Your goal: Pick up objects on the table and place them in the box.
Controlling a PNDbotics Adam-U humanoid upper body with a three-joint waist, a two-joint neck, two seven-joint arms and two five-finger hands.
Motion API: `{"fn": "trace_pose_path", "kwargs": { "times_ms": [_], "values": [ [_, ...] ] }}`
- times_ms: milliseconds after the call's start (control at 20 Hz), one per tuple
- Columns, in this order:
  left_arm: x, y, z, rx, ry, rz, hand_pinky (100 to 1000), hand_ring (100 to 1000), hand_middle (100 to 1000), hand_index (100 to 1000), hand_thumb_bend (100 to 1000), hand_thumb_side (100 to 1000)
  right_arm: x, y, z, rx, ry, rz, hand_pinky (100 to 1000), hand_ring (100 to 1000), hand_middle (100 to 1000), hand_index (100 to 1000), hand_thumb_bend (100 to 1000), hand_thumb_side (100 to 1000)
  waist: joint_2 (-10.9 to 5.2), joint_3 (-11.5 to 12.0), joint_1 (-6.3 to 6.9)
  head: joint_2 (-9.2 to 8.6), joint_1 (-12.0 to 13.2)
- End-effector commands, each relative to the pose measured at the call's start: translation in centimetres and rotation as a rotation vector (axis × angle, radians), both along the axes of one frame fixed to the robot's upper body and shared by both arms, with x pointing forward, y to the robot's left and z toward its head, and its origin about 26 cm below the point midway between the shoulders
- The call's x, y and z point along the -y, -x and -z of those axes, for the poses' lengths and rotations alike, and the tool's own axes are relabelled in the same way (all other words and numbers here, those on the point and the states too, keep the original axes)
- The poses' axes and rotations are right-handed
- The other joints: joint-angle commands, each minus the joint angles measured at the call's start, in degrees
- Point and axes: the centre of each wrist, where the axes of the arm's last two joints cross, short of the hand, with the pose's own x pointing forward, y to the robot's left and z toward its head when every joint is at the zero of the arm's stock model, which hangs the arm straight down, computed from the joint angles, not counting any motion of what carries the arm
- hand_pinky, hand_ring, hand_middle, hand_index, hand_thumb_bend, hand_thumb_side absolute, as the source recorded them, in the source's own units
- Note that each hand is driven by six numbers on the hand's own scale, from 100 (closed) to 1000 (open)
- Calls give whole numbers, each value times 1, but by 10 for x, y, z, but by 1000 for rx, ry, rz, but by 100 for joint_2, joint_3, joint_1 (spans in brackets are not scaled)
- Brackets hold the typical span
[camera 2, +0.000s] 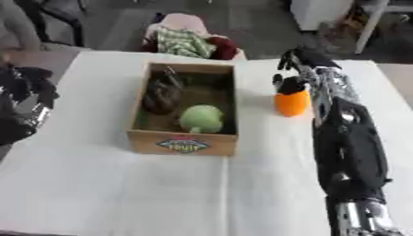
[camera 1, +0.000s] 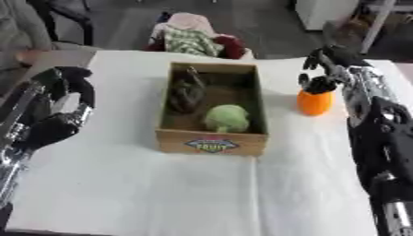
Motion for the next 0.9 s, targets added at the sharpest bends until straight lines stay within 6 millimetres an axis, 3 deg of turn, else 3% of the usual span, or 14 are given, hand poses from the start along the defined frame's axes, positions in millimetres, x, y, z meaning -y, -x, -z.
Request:
{"fn": "trace_pose_path", "kwargs": {
  "times_ms": [50,150,550,650,700,800,900],
  "values": [
    [-3,1,-9,28,-17,0,799,604,555,757,143,191,2,-3,-11,-70,100,7,840,943,933,934,395,556,-99,7,10,-28,14],
    [-3,1,-8,28,-17,-1,799,604,555,758,143,191,8,-3,-6,-136,156,35,882,979,959,945,459,580,-100,2,13,-27,20],
    [-3,2,-8,26,-18,-3,799,604,556,758,142,192,28,-2,12,-252,253,166,887,970,950,940,454,624,-96,-36,31,-22,35],
    [-3,2,-8,26,-18,-3,799,604,556,758,142,192,28,-2,15,-260,264,171,702,814,891,898,381,597,-91,-36,37,-19,37],
    [-3,2,-8,26,-18,-3,799,605,557,758,141,192,27,-2,15,-255,266,173,525,655,825,849,256,530,-90,-35,39,-18,36],
    [-3,2,-8,27,-18,-2,799,605,557,758,141,191,25,-2,10,-203,250,175,286,451,677,721,100,446,-91,-32,45,-21,31],
    [-3,2,-8,27,-18,-2,799,605,557,758,139,190,22,-1,4,-136,223,164,138,339,546,618,100,317,-94,-30,47,-24,33]
  ]
}}
